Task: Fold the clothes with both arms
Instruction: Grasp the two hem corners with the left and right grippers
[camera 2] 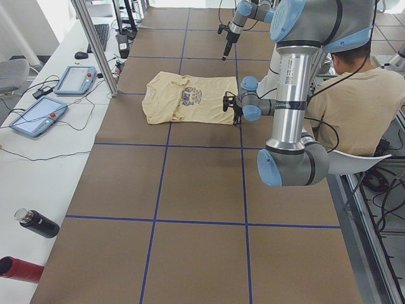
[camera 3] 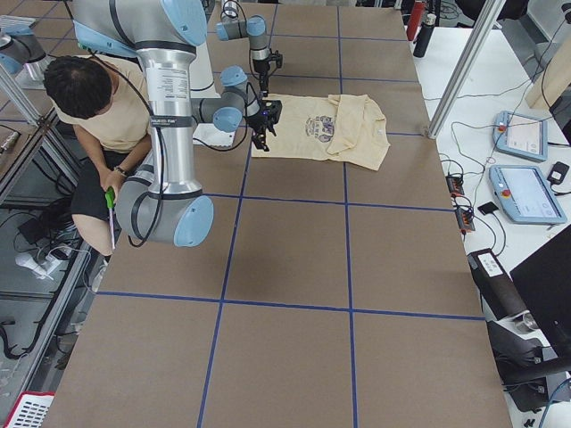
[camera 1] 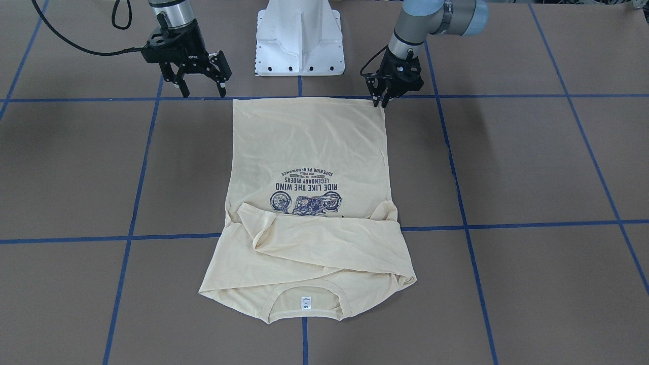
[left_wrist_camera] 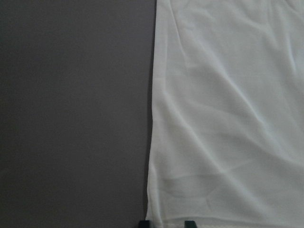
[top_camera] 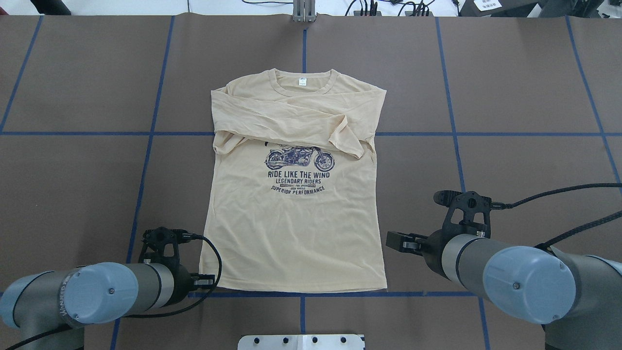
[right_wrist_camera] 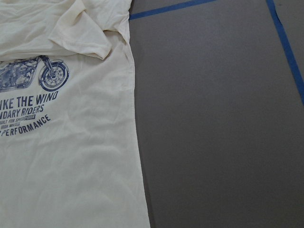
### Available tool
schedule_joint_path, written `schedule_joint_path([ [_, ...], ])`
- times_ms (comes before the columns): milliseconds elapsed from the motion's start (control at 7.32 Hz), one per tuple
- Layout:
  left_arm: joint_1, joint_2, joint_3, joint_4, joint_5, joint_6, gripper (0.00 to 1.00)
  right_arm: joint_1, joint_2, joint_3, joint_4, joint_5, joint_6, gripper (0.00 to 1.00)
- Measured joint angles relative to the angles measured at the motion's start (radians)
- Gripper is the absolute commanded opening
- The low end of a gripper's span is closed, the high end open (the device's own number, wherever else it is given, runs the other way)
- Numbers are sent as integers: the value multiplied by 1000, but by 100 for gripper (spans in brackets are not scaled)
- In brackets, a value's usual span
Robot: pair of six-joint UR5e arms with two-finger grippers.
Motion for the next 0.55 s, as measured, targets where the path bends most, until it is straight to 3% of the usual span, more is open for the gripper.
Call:
schedule_joint_path([
  [547,1,-1,-18,2,2,2,0,-50,32,-45,0,-72,43,96],
])
